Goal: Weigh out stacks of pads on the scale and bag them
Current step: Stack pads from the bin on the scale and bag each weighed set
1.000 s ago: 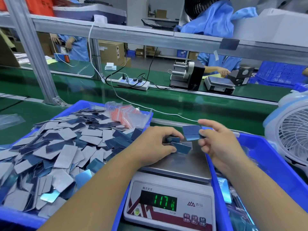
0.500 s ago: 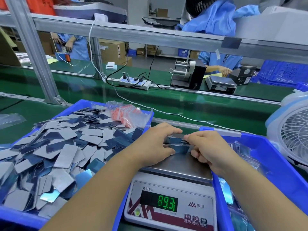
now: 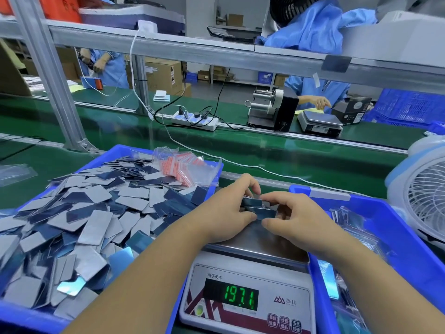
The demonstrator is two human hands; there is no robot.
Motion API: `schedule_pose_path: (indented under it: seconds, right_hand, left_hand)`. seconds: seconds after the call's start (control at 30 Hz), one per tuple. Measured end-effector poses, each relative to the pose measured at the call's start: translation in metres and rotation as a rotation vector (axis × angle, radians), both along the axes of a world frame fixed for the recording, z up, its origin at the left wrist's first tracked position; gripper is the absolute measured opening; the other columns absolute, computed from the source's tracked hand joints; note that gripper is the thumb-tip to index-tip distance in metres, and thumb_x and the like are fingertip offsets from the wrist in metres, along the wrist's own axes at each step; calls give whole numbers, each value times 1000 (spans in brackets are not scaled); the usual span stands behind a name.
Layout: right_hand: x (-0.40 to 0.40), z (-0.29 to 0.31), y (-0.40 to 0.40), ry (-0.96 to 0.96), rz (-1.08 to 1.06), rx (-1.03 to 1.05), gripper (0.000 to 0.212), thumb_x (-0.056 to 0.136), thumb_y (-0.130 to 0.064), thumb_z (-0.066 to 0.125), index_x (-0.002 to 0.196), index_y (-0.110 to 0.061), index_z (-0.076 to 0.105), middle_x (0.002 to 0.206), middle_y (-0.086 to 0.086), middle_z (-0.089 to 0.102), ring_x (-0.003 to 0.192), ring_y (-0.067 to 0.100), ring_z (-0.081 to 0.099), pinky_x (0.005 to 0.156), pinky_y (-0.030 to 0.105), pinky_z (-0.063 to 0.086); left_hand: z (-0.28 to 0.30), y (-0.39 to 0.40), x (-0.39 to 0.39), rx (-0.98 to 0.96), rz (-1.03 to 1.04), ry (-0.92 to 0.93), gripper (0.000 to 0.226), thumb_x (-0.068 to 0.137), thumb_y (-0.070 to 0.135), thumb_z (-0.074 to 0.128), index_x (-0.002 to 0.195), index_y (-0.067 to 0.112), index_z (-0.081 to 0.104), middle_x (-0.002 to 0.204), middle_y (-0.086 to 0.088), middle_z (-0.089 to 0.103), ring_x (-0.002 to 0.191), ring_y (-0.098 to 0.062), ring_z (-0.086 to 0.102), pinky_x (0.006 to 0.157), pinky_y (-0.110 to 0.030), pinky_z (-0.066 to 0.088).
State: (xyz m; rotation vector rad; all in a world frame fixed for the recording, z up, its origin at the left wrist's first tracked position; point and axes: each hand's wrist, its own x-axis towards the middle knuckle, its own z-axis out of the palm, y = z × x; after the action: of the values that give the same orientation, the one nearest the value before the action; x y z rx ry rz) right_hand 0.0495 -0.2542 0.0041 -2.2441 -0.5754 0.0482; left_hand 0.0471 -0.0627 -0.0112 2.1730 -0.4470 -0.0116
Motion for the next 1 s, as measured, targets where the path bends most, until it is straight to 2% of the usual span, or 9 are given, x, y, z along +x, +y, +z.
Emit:
schedule_pose_path:
  seconds: [0.17, 0.23, 0.3, 0.37, 0.5, 0.67, 0.8, 0.9, 1.0]
  right_hand:
    - [3, -4, 4, -146, -19, -34, 36, 74, -31, 83, 102, -49, 68, 55, -17, 54, 51, 3, 41, 52, 14, 37]
    - [2, -4, 2, -196, -11, -50, 41, 75, -30, 83, 107, -50, 66, 62, -18, 60, 54, 1, 44, 56, 11, 38]
    - [0, -2, 1, -222, 11, -58, 45, 76, -26, 83, 112, -48, 67, 75, -38, 63, 69, -11, 55, 66, 4, 39]
    - [1, -2, -1, -234, 23, -78, 46, 77, -21, 83, 111, -46, 66, 84, -50, 58, 90, -19, 57, 76, 2, 39]
    - [1, -5, -3, -293, 22, -108, 41, 78, -17, 80, 114, -36, 73, 97, -25, 71, 91, -4, 62, 77, 7, 42]
    - [-2, -12, 4, -358, 17, -99, 29, 77, -17, 79, 103, -31, 74, 78, -31, 61, 80, -13, 55, 68, 3, 36]
    - [-3, -16, 13, -365, 26, -142, 17, 82, -22, 75, 98, -27, 71, 79, -21, 62, 79, -10, 52, 68, 7, 36]
    - [-4, -17, 20, -339, 18, -130, 25, 84, -26, 73, 108, -31, 71, 97, -20, 71, 90, -6, 58, 76, 10, 41]
    - [-7, -15, 24, -310, 10, -140, 28, 84, -28, 72, 113, -32, 70, 104, -21, 72, 96, 1, 63, 85, 25, 49]
  left_hand:
    - [1, 2, -3, -17, -30, 17, 44, 89, 15, 61, 104, 50, 39, 104, 11, 52, 93, -13, 56, 82, -33, 47]
    - [2, 0, -3, -22, -48, 27, 45, 91, 14, 59, 109, 49, 38, 106, 13, 47, 93, -4, 52, 79, -28, 43]
    - [4, -1, -3, -14, -74, 52, 50, 91, 13, 59, 116, 49, 35, 108, 20, 41, 90, 8, 47, 77, -20, 38]
    - [6, -3, -4, -22, -84, 103, 56, 88, 14, 60, 123, 50, 33, 111, 17, 40, 88, 0, 51, 79, -23, 43]
    - [7, -9, -8, 117, -40, 61, 68, 77, 38, 49, 141, 53, 31, 118, 15, 38, 119, -10, 43, 103, -34, 41]
    - [9, -4, -6, 218, 68, -6, 58, 92, 60, 28, 148, 46, 39, 110, 14, 44, 129, -17, 33, 115, -46, 24]
    - [9, 7, -2, 226, 94, 28, 41, 106, 48, 27, 144, 50, 42, 114, 9, 52, 130, -22, 36, 115, -48, 24]
    - [8, 17, 1, 189, 101, 87, 41, 106, 50, 23, 142, 55, 42, 139, 13, 51, 140, -16, 27, 117, -39, 20]
    - [9, 26, 0, 123, 77, 179, 41, 105, 51, 20, 139, 60, 41, 148, 18, 42, 143, -11, 21, 118, -40, 19]
